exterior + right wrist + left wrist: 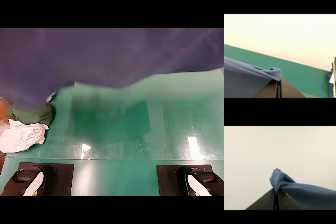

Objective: Fold the shirts.

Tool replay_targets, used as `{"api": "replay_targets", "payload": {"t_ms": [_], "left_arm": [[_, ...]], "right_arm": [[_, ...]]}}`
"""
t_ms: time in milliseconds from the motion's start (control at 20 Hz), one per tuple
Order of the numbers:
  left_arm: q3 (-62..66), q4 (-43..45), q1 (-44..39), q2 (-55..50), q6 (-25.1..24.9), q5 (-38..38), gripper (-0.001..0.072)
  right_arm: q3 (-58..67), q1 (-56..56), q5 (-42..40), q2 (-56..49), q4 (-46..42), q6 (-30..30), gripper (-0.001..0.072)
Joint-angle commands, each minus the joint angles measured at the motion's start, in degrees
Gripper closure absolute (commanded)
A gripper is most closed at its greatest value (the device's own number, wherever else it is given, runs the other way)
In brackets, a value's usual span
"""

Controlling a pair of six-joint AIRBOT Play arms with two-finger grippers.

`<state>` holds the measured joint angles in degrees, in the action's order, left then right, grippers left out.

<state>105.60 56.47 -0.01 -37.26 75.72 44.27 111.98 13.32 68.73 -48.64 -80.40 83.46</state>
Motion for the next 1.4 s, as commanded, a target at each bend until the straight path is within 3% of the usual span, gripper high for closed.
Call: {"api": "replay_targets", "payload": {"t_ms": [0, 200, 400, 650, 900, 950, 1000, 1050, 1100, 1150, 1350], "left_arm": [[1.11, 0.48, 0.04, -1.95, 1.03, 4.26, 0.0682], [1.03, 0.59, 0.04, -12.02, 2.05, 16.72, 0.0682], [-2.43, 0.66, 0.04, -26.23, 2.03, 25.27, 0.0682], [-13.38, 5.55, 0.04, -42.49, 2.03, 20.11, 0.0681], [-14.88, 5.62, 0.07, -54.75, 3.67, 10.73, 0.068], [-14.88, 5.66, 0.07, -55.25, 4.94, 9.94, 0.0603], [-14.88, 5.77, 0.07, -55.28, 5.33, 9.46, 0.0267], [-14.56, 5.84, 0.07, -55.21, 5.57, 10.1, 0.0133], [-13.92, 5.95, 0.55, -54.95, 5.77, 12.39, 0.0192], [-13.09, 6.12, 1.42, -54.66, 5.95, 15.65, 0.0201], [-16.33, 10.93, 6.12, -48.65, 6.16, 28.0, 0.0202]], "right_arm": [[-0.15, -0.04, -0.07, 0.61, -2.21, 0.13, 0.0698], [6.34, -0.04, 8.26, -10.38, -2.16, 0.11, 0.0697], [-1.14, -0.04, 9.49, -20.94, -2.16, 0.11, 0.0697], [-12.09, -0.04, 6.32, -36.33, -2.1, 0.07, 0.0697], [-11.26, -0.02, 2.27, -48.13, -1.46, 0.09, 0.0696], [-9.38, -0.02, 2.45, -49.77, -0.44, 0.09, 0.0696], [-7.45, -0.31, 2.64, -50.95, 0.66, 0.09, 0.0693], [-5.51, -0.52, 3.67, -51.78, 2.03, 0.09, 0.0642], [-3.48, -1.11, 5.05, -52.41, 3.17, 0.09, 0.0465], [-1.62, -1.36, 7.17, -52.52, 4.52, 0.09, 0.0428], [-3.85, -4.66, 14.73, -46.99, 5.97, -0.61, 0.0429]]}}
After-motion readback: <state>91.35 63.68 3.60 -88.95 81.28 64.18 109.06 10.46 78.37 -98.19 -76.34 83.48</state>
